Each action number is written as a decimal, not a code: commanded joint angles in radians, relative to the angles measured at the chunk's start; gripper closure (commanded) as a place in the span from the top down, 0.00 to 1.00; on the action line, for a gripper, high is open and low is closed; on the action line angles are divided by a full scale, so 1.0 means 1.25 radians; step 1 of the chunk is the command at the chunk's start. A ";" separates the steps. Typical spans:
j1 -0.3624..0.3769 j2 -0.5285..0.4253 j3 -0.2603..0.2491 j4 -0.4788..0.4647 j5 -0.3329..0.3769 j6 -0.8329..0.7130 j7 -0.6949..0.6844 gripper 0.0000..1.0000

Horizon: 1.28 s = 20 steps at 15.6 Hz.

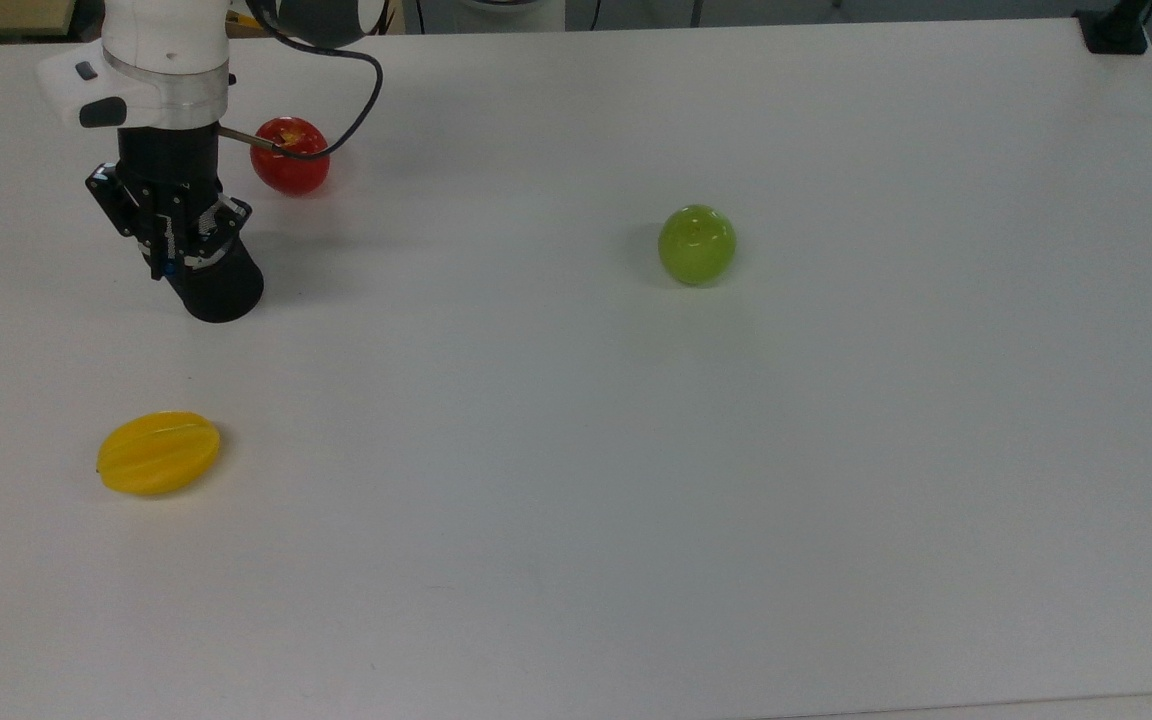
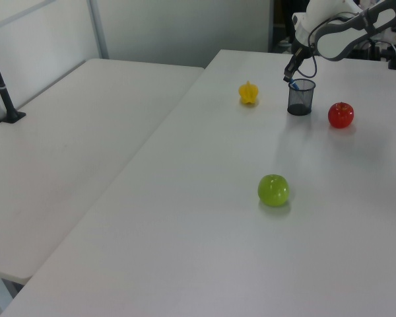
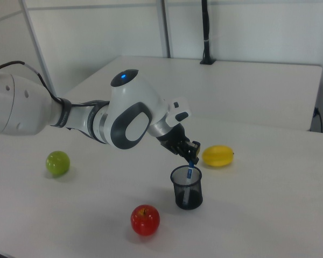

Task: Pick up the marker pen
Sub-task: 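Close the gripper on the blue-capped white marker inside the cup, then lift the marker straight up out of the pen cup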

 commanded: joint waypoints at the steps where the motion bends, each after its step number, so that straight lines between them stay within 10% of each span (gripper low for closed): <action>1: 0.002 -0.022 -0.005 -0.009 -0.012 0.005 -0.007 0.01; 20: 0.033 -0.214 0.009 0.084 0.087 -0.208 0.005 0.01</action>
